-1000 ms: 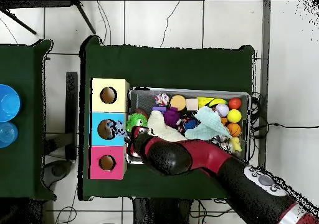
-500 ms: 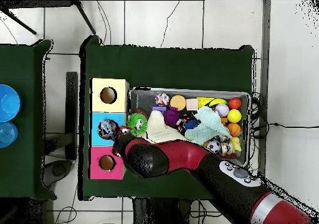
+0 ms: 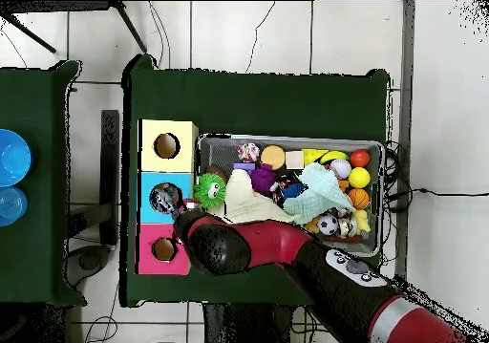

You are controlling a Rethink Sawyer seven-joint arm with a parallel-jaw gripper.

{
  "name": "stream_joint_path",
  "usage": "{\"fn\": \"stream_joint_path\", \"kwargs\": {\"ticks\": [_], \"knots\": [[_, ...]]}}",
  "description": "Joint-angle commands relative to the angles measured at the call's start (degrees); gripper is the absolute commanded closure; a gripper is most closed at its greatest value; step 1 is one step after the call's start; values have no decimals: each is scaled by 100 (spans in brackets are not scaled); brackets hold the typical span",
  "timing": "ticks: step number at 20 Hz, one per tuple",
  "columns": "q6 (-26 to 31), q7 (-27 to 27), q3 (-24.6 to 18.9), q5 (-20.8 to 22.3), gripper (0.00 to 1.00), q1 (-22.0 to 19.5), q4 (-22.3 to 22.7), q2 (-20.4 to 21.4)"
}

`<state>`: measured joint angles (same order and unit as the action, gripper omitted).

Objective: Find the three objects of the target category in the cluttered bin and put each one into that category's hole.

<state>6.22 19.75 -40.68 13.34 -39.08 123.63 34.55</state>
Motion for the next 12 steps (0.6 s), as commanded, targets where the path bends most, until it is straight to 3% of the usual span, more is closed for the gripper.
{"fn": "stream_joint_path", "kwargs": {"ticks": [1, 7, 8, 12], "knots": [[97, 1879, 986, -353, 100, 347, -358, 120], [138, 1802, 1149, -526, 100, 488, -351, 170], [131, 1752, 1165, -580, 0, 497, -343, 171], [126, 1729, 1174, -625, 0, 503, -338, 172]]}}
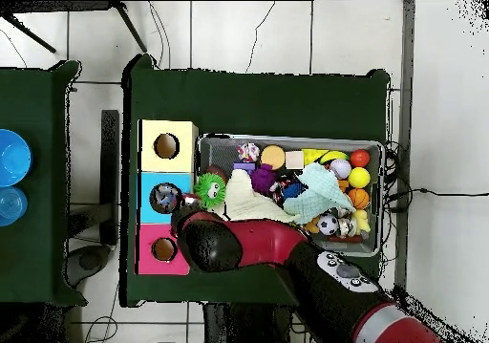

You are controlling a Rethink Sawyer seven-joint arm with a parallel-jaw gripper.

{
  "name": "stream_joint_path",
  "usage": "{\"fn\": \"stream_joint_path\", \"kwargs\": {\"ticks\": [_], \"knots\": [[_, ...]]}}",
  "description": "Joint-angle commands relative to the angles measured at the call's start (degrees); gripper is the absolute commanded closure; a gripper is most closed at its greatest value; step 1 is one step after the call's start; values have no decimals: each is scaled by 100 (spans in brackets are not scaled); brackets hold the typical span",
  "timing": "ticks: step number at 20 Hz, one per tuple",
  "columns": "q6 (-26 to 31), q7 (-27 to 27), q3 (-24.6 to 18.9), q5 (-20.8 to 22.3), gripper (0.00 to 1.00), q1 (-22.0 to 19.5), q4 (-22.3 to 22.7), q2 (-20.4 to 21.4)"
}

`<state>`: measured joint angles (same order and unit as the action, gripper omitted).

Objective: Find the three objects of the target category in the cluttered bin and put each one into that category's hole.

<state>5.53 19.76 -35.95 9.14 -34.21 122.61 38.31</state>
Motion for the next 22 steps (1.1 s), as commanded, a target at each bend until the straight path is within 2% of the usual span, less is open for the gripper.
{"fn": "stream_joint_path", "kwargs": {"ticks": [1, 11, 14, 17, 22], "knots": [[189, 1718, 715, -216, 0, 25, -237, -202], [89, 1617, 804, -226, 0, 100, -266, -175], [146, 1615, 728, -271, 0, 4, -255, -126], [158, 1737, 574, -397, 0, -158, -144, 57], [239, 1874, 650, -612, 0, -147, -141, 309]]}}
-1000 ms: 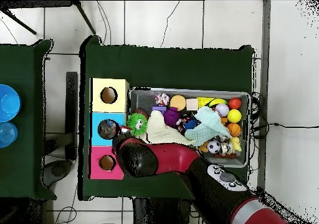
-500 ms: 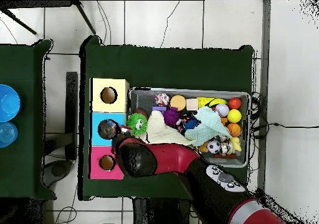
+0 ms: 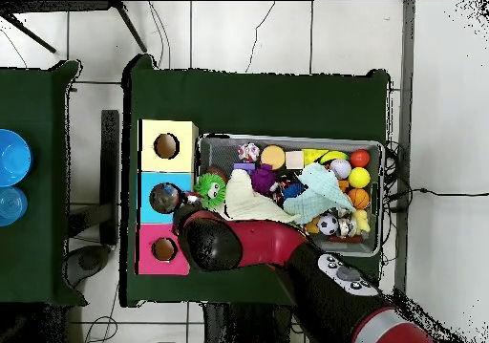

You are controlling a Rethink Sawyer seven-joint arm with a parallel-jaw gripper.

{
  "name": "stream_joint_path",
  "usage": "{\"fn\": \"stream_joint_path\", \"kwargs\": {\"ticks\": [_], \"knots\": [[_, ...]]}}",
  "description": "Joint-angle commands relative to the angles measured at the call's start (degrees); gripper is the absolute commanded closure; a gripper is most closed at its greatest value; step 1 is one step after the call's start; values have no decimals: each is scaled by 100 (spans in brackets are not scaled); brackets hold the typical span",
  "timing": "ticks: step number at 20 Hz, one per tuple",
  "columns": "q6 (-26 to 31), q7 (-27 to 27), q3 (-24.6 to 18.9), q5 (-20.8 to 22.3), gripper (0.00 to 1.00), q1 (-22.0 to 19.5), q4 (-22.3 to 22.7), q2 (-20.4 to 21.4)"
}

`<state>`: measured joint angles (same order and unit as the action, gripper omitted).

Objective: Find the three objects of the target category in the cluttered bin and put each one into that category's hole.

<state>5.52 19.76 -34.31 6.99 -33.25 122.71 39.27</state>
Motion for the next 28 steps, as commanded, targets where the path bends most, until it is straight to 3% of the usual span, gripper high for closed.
{"fn": "stream_joint_path", "kwargs": {"ticks": [1, 15, 18, 28], "knots": [[236, 1889, 511, -425, 0, -238, -163, 228], [340, 1743, 302, -698, 0, -515, -174, 191], [481, 1657, 511, -701, 0, -384, -256, 221], [272, 1847, 315, -915, 0, -434, -277, 118]]}}
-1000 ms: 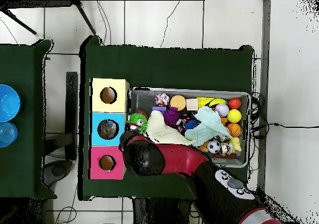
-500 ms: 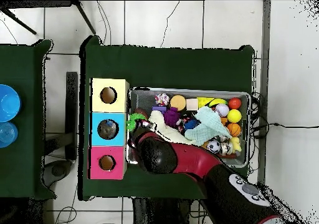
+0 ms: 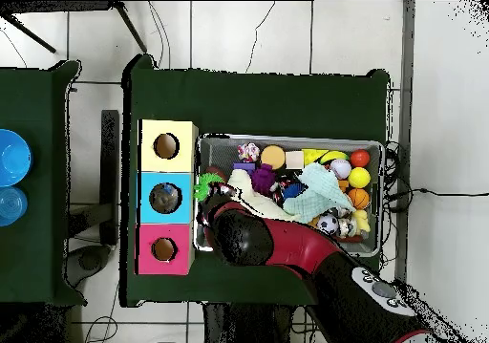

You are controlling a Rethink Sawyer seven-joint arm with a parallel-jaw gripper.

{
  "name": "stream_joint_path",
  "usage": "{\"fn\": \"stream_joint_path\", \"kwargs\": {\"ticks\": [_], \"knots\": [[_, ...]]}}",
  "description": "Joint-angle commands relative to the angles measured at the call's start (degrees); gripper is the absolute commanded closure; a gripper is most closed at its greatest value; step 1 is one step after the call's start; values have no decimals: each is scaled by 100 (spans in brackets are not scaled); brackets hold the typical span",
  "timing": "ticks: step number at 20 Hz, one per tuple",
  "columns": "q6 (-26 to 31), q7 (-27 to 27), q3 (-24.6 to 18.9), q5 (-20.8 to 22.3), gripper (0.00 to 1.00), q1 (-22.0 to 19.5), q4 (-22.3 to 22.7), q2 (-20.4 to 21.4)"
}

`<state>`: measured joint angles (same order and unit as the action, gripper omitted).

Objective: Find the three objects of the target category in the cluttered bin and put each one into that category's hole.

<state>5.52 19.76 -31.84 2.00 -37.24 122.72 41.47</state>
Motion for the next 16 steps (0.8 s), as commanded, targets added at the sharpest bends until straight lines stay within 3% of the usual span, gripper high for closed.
{"fn": "stream_joint_path", "kwargs": {"ticks": [1, 16], "knots": [[282, 1854, 87, -441, 0, -12, -286, -97], [-88, 1975, 234, -555, 0, 39, -151, -187]]}}
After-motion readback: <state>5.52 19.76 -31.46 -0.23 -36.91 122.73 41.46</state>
